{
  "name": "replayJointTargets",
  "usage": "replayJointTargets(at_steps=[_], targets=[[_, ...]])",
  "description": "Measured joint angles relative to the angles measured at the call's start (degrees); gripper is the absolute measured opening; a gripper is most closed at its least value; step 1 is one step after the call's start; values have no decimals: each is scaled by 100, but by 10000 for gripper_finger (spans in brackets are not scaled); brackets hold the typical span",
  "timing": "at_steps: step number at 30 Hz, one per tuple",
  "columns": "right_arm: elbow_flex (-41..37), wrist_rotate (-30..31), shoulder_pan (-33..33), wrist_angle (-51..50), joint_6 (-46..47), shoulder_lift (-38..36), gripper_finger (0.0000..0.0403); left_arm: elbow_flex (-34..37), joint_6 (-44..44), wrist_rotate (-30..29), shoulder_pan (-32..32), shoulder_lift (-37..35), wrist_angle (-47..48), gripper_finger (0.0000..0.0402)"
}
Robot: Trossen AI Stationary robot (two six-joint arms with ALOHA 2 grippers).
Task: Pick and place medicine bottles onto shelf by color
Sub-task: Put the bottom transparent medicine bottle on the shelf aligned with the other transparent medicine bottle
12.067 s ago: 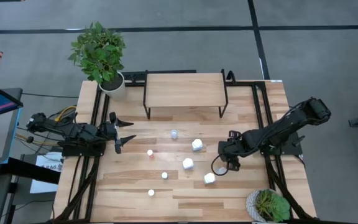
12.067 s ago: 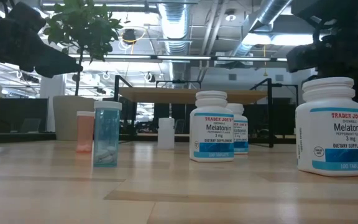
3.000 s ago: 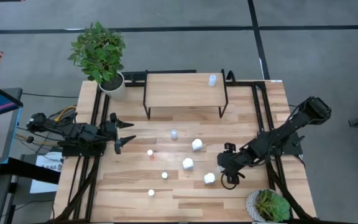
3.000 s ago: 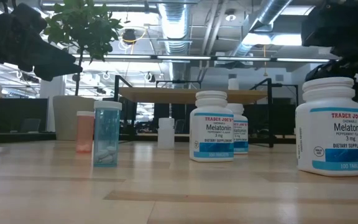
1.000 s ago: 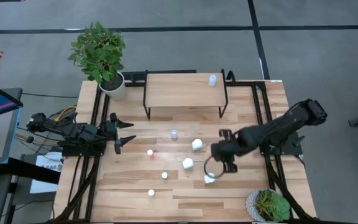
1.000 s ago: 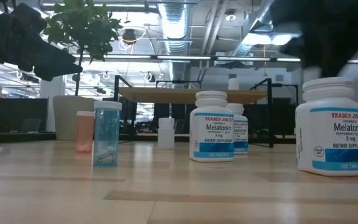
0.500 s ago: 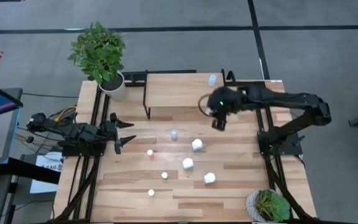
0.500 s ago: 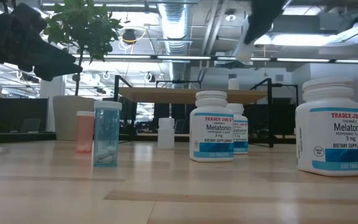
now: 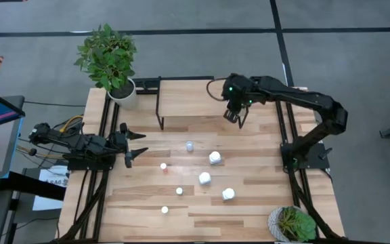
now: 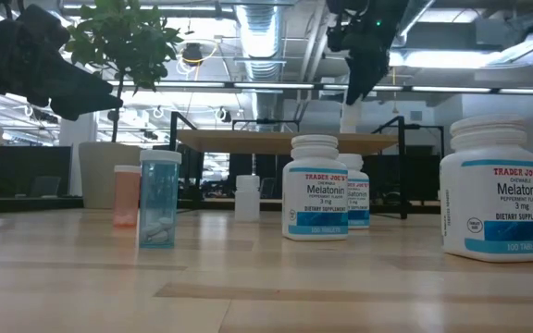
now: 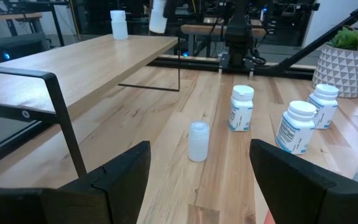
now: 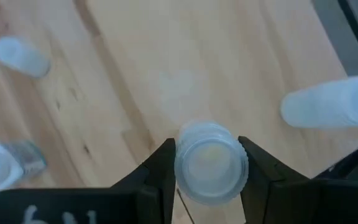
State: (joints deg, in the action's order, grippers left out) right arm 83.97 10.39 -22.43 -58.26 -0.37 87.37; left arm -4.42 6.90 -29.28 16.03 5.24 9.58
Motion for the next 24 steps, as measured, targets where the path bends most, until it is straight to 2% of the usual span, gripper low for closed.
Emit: replayJointTargets(at_steps=[6, 12, 20, 24], targets=[[8, -20, -507, -73, 577, 10, 134, 0, 0, -1, 1, 2, -2, 264], [-9, -255, -895, 129, 648, 201, 134, 0, 0, -2, 2, 0, -2, 265], [9, -464, -939, 115, 650, 335, 137, 0, 0, -1, 1, 2, -2, 265], [6, -437, -934, 179, 656, 342, 156, 1, 0, 2, 2, 1, -2, 265]])
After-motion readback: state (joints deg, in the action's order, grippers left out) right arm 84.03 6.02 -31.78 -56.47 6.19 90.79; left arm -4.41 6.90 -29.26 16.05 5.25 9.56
